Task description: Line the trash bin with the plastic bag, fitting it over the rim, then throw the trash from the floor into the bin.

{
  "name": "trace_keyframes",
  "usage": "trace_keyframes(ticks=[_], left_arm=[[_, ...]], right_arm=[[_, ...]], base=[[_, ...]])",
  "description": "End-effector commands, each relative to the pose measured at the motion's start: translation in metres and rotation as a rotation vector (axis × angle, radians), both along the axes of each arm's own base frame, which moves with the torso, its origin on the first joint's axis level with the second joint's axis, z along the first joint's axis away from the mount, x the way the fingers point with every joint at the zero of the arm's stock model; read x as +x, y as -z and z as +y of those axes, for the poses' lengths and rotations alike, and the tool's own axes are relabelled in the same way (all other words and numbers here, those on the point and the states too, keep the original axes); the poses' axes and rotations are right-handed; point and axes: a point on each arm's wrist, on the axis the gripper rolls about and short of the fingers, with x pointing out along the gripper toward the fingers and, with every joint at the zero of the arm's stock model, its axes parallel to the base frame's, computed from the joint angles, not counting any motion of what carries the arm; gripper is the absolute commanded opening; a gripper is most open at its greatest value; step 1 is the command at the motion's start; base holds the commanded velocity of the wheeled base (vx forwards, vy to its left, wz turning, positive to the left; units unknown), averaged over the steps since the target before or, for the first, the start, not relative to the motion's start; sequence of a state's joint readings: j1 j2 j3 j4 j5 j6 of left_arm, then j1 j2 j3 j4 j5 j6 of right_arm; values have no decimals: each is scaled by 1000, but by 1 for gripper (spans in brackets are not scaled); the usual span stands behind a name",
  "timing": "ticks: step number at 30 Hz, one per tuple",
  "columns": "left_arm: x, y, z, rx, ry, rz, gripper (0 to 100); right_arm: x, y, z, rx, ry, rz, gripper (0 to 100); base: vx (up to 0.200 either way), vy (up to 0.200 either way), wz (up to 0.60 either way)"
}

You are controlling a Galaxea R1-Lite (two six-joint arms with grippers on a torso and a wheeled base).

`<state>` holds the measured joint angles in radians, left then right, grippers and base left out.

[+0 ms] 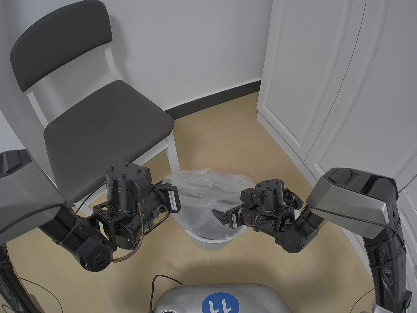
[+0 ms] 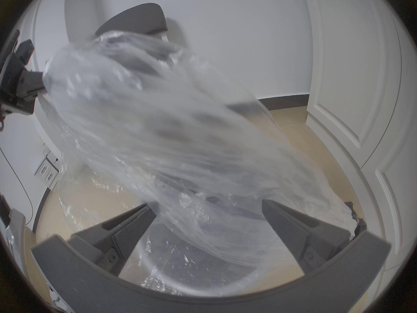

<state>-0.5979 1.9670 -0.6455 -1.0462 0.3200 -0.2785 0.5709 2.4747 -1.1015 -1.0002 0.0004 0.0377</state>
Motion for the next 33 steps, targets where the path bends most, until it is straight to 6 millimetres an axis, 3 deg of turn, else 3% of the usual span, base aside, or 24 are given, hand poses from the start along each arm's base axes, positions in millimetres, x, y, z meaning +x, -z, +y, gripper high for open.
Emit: trace_keyframes(ticks=[1,6,16,17,28,33], left_arm=[[1,0,-1,-11,-1,-19,0],[1,-1,-1,-16,-1,-26,0],[1,-3,0,-21,-1,-33,0],[1,-3,0,-21,-1,-33,0],[1,-3,-1,-22,0,-34,0],[8,4,2,-15,-19,-21,0]], right_arm=[[-7,1,-2,-8,-4,13,100],[-22,-5,1,-19,-32,22,100],[-11,7,3,-17,-20,24,100],[-10,7,4,-14,-19,22,0],[-9,9,6,-3,-18,27,0],[-12,-4,1,27,-3,12,0]], base=[[0,0,0],[0,0,0],[0,0,0],[0,0,0],[0,0,0],[0,0,0]])
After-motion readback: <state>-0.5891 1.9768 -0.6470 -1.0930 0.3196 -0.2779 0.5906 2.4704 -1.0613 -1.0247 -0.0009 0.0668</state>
